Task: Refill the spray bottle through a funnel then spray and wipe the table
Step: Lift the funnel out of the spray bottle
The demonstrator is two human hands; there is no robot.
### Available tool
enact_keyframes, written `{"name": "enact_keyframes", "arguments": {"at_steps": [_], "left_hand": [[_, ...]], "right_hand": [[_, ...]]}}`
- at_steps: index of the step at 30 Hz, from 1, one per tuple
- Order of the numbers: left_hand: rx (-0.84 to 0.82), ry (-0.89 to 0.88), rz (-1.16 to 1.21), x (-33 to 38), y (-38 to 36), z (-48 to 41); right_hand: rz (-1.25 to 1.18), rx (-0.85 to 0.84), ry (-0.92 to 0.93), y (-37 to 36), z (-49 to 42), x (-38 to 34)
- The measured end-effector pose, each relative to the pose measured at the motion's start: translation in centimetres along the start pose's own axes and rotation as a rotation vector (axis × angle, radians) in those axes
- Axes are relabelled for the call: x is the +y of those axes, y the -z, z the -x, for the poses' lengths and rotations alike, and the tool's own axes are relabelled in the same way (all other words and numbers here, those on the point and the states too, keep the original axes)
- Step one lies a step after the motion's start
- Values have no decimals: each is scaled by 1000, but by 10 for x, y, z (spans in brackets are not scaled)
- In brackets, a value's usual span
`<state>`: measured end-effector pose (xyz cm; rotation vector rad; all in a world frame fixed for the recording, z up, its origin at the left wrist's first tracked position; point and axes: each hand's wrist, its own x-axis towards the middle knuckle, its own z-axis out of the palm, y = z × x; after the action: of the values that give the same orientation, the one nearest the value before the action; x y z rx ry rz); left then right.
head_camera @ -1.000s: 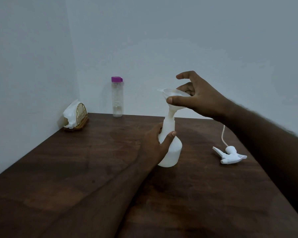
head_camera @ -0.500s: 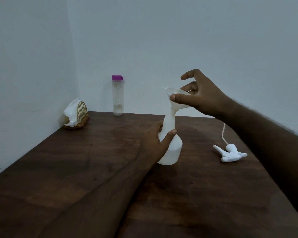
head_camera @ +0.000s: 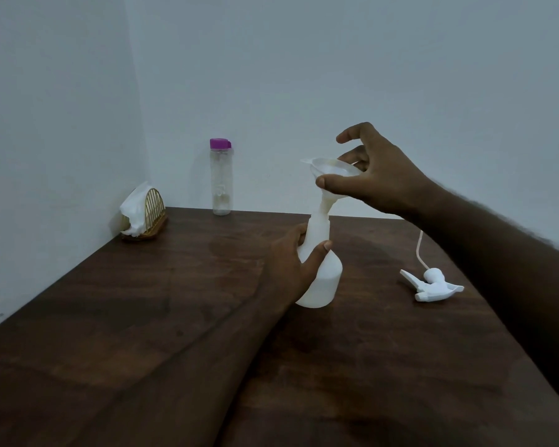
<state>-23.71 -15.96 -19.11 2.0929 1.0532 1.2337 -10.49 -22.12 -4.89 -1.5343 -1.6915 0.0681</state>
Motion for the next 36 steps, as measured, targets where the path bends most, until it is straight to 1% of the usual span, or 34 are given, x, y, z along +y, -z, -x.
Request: {"name": "enact_keyframes", "arguments": {"at_steps": [4, 8, 12, 20, 29, 36], "left_hand": [[9, 11, 16, 0, 1, 1], [-18, 39, 10, 1, 2, 2], [-5, 42, 17, 1, 2, 1], [-43, 70, -6, 3, 5, 2], [-42, 70, -14, 3, 5, 2], [-30, 63, -4, 3, 5, 3]], "right_hand": [[141, -46, 78, -4, 1, -11], [50, -59, 2, -3, -2, -13], [-16, -49, -49, -1, -1, -12], [-77, -100, -89, -3, -2, -16], [-94, -54, -159, -1, -7, -12], [-65, -72, -168, 1, -6, -16]]}}
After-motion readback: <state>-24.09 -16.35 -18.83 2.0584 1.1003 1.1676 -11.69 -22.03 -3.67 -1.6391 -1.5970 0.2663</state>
